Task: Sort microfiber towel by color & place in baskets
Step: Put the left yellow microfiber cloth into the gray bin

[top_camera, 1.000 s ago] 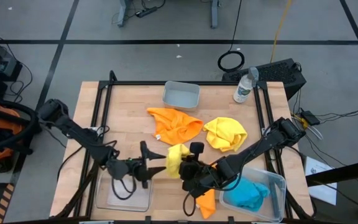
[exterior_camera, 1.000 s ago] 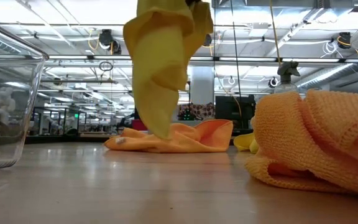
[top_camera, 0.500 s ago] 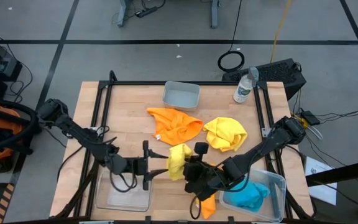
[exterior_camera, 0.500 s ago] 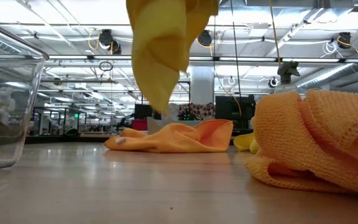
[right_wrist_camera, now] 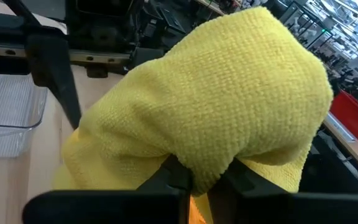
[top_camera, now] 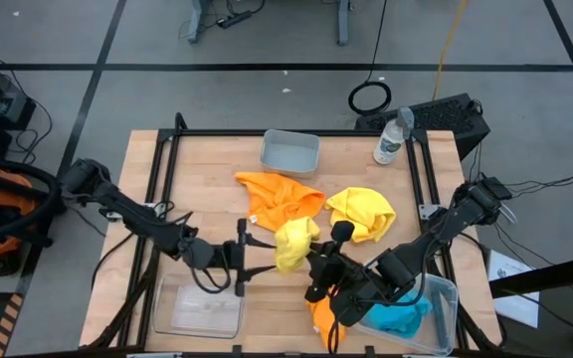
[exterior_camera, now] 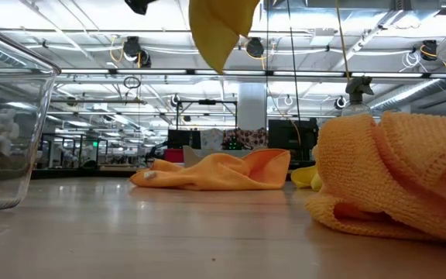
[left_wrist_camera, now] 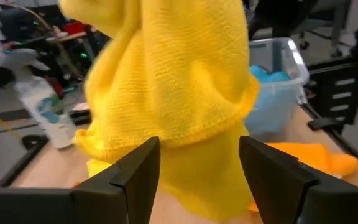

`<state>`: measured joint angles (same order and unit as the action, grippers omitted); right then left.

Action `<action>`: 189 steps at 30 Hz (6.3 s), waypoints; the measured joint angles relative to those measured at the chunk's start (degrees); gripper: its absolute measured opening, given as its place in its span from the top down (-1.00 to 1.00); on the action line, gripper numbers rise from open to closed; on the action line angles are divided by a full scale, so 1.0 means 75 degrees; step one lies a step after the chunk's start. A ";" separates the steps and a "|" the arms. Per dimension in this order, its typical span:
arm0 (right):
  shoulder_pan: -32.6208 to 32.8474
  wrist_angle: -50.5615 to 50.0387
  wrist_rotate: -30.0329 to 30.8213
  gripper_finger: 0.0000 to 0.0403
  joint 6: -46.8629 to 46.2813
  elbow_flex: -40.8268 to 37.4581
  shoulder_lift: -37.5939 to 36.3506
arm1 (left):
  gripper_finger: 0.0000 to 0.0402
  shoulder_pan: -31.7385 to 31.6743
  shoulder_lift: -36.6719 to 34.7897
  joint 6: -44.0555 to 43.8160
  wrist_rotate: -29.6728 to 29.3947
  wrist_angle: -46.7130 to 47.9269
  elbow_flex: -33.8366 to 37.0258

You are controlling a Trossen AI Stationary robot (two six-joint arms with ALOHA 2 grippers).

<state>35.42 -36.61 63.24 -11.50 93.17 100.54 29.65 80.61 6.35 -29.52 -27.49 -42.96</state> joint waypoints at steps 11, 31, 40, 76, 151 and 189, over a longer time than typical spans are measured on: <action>-0.0061 0.0020 -0.0036 0.87 0.0020 0.0000 0.0002 | -0.12 -0.0592 0.0849 0.0867 0.0708 -0.1410 0.0000; -0.0015 -0.0073 -0.1195 0.87 -0.0881 -0.0003 0.0007 | 0.98 -0.0396 0.1024 0.2271 0.0028 -0.2949 -0.0006; -0.0022 0.0048 -0.1650 0.87 -0.1124 -0.0003 0.0344 | 0.97 -0.0315 0.1024 0.2726 0.0164 -0.3496 -0.0003; -0.0216 0.0742 -0.1665 -0.30 0.0077 -0.0015 0.0595 | 0.97 -0.0740 0.1015 0.2446 0.1742 -0.3002 -0.0012; -0.7142 0.0747 -0.7132 0.80 0.1862 -0.0003 0.1188 | 0.41 0.1198 -0.2121 -0.0339 -0.0103 0.4782 -0.0003; -0.7965 0.1089 -0.7243 -0.31 0.2424 0.0000 0.2228 | 0.41 -0.0697 -0.2121 0.0402 0.0419 0.5221 0.0178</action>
<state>-24.32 -28.44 8.92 6.69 93.17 117.25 24.42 64.71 9.37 -26.38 11.66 -41.63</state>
